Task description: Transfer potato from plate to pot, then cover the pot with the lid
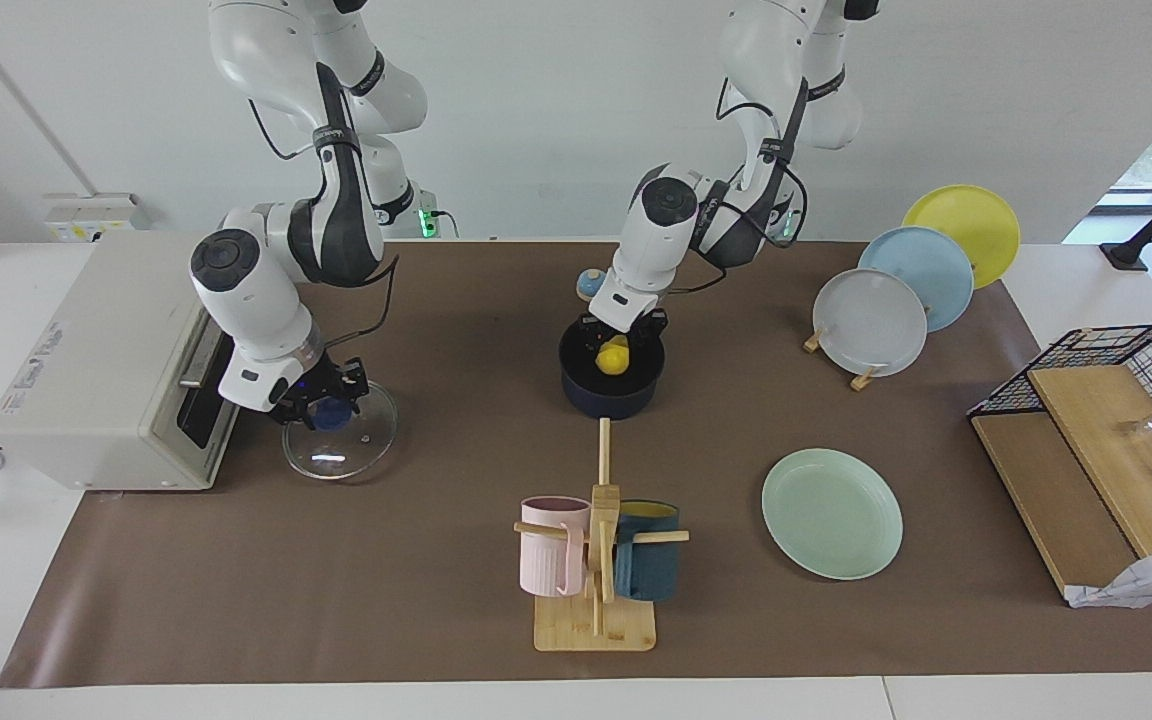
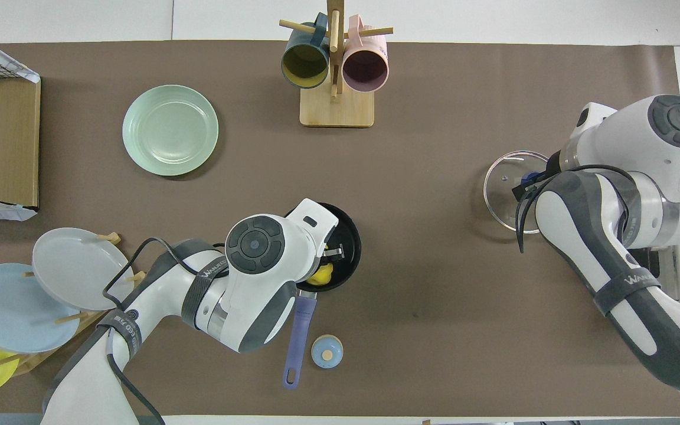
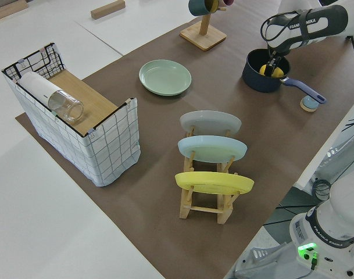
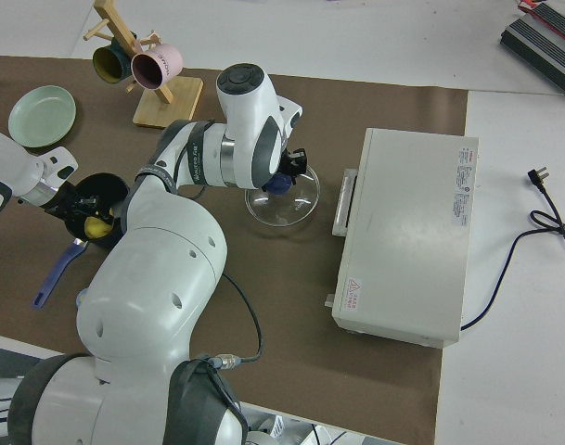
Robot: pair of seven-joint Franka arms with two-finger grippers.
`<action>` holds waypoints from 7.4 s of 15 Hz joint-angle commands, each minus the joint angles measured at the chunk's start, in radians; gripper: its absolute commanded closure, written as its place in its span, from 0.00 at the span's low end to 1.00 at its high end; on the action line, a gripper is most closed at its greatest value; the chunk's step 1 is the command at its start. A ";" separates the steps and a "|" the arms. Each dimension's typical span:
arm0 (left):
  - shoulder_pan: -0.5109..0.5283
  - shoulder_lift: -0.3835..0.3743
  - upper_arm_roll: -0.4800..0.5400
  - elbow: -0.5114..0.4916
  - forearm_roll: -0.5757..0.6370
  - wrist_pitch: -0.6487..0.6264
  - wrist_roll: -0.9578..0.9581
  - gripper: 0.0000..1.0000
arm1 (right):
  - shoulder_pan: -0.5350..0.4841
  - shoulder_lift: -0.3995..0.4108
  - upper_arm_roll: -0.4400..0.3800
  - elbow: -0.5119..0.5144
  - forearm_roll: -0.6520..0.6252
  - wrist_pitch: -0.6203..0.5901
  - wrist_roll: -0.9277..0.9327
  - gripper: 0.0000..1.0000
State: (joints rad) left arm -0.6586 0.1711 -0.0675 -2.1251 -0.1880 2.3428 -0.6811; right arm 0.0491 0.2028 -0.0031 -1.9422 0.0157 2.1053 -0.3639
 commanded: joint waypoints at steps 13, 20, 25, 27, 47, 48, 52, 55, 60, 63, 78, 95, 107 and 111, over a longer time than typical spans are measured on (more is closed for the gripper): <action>0.117 -0.122 0.028 0.244 -0.011 -0.437 0.124 0.00 | 0.009 -0.065 0.152 0.144 0.018 -0.255 0.238 0.56; 0.396 -0.249 0.028 0.352 0.091 -0.597 0.457 0.00 | 0.170 -0.054 0.219 0.222 0.003 -0.298 0.572 0.67; 0.545 -0.265 0.028 0.391 0.145 -0.638 0.663 0.00 | 0.340 -0.037 0.221 0.250 0.007 -0.231 0.838 0.67; 0.550 -0.248 0.028 0.476 0.159 -0.727 0.661 0.00 | 0.402 -0.026 0.221 0.250 0.009 -0.191 0.920 0.67; 0.533 -0.219 0.031 0.542 0.186 -0.810 0.650 0.00 | 0.492 0.072 0.219 0.212 -0.111 -0.030 1.014 0.66; 0.534 -0.220 0.029 0.540 0.186 -0.807 0.650 0.00 | 0.494 0.081 0.219 0.212 -0.111 -0.021 1.016 0.66; 0.540 -0.219 0.034 0.539 0.186 -0.794 0.655 0.00 | 0.499 0.107 0.219 0.212 -0.111 -0.011 1.016 0.66; 0.551 -0.219 0.035 0.537 0.188 -0.781 0.661 0.00 | 0.499 0.110 0.219 0.212 -0.117 -0.013 1.014 0.66; 0.564 -0.217 0.035 0.531 0.211 -0.769 0.666 0.00 | 0.502 0.122 0.219 0.213 -0.118 0.001 1.016 0.65; 0.565 -0.220 0.035 0.527 0.211 -0.780 0.660 0.00 | 0.502 0.125 0.219 0.213 -0.118 0.004 1.017 0.64; 0.582 -0.229 0.034 0.516 0.209 -0.795 0.657 0.00 | 0.341 0.003 0.213 0.304 -0.142 -0.212 0.878 0.00; 0.565 -0.237 0.043 0.513 0.202 -0.761 0.644 0.00 | -0.115 -0.213 0.209 0.289 -0.060 -0.510 0.351 0.00; 0.573 -0.268 0.041 0.459 0.202 -0.761 0.641 0.00 | 0.011 -0.246 -0.026 0.292 -0.062 -0.600 0.263 0.00; 0.565 -0.295 0.041 0.404 0.200 -0.772 0.638 0.00 | 0.009 -0.240 -0.017 0.293 -0.062 -0.628 0.269 0.00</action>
State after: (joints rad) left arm -0.0852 -0.0819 -0.0289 -1.6706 0.0006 1.5726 -0.0357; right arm 0.0502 -0.0299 -0.0198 -1.6408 -0.0594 1.4935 -0.1052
